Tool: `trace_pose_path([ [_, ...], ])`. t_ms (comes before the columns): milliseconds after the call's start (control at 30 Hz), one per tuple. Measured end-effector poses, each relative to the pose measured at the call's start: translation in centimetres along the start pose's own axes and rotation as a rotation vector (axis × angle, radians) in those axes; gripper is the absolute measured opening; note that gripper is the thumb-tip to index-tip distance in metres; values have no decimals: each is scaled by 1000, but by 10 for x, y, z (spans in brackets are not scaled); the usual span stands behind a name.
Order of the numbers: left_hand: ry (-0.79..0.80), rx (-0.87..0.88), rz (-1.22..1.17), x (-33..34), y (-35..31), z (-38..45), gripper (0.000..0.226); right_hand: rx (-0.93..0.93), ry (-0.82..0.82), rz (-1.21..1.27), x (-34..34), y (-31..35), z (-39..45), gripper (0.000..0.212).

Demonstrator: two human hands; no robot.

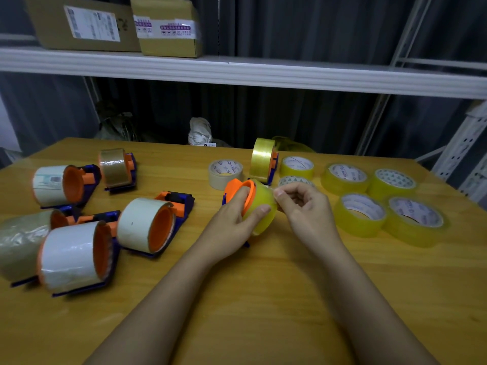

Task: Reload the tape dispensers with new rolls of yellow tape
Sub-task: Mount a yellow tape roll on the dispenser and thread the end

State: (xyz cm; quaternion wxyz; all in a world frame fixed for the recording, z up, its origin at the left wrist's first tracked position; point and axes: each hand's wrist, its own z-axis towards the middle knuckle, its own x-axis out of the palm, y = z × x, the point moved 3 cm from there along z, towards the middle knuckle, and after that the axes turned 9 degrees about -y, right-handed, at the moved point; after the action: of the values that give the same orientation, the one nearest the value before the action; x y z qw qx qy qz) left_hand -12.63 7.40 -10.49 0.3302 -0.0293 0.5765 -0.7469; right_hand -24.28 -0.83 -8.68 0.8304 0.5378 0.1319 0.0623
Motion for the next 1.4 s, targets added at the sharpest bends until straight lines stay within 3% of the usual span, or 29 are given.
trace_pose_path([
  [133,-15,-30,-50,0,0,0,31,43,3,23,2,-4,0,16],
  [300,-21,-57,-121,-1,1,1,40,173,22,229,2,0,0,15],
  [567,-18,-59,-247,-3,-2,0,23,125,66,220,-2,3,2,14],
  [833,-52,-34,-284,-10,-10,0,22,-410,103,-97,-7,5,0,15],
  [967,-54,-28,-280,-10,-12,0,20,-665,7,-244,-5,5,-2,22],
  [1200,-88,-7,-229,-11,-10,0,18,-889,-86,-421,0,6,-8,20],
  [1400,-89,-6,-259,-10,-12,-1,17,-964,-114,-469,4,7,-9,18],
])
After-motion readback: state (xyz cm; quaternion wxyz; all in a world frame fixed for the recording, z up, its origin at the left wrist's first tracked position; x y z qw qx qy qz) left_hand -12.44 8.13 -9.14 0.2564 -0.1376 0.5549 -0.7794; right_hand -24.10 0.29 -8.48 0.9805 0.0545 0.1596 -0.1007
